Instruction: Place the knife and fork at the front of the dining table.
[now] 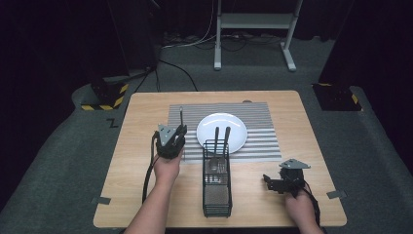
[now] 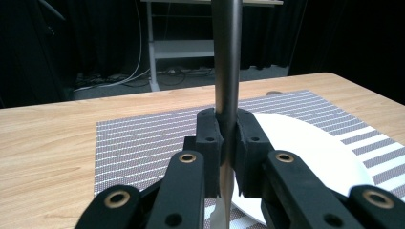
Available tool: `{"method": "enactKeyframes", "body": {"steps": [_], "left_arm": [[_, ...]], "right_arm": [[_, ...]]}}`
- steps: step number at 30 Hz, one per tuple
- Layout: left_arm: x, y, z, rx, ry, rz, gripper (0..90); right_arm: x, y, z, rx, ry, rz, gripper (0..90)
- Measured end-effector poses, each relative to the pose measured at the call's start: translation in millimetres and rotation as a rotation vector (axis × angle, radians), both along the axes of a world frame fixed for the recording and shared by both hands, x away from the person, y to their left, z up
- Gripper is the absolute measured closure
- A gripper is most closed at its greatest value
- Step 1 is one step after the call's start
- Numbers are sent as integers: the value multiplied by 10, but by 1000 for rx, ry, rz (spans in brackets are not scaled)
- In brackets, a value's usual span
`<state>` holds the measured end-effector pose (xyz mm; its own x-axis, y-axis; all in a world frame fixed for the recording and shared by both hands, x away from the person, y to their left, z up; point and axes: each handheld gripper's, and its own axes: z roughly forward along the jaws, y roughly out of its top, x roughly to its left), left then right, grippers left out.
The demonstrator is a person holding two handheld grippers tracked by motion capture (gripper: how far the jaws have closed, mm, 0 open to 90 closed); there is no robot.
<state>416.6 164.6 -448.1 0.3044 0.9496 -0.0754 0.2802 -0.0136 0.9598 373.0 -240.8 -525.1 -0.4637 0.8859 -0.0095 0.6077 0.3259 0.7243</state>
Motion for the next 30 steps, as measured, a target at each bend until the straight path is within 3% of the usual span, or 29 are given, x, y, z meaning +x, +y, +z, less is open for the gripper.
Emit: {"method": "enactKeyframes", "body": {"steps": [8, 20, 30], "left_arm": [[189, 13, -43, -47, 41, 33, 819], [443, -75, -126, -46, 90, 65, 822], [624, -53, -242, -95, 140, 96, 824]], "right_arm": [[2, 0, 0, -1, 0, 6, 102], [1, 4, 1, -3, -1, 8, 103], [1, 3, 1, -3, -1, 8, 103]]}}
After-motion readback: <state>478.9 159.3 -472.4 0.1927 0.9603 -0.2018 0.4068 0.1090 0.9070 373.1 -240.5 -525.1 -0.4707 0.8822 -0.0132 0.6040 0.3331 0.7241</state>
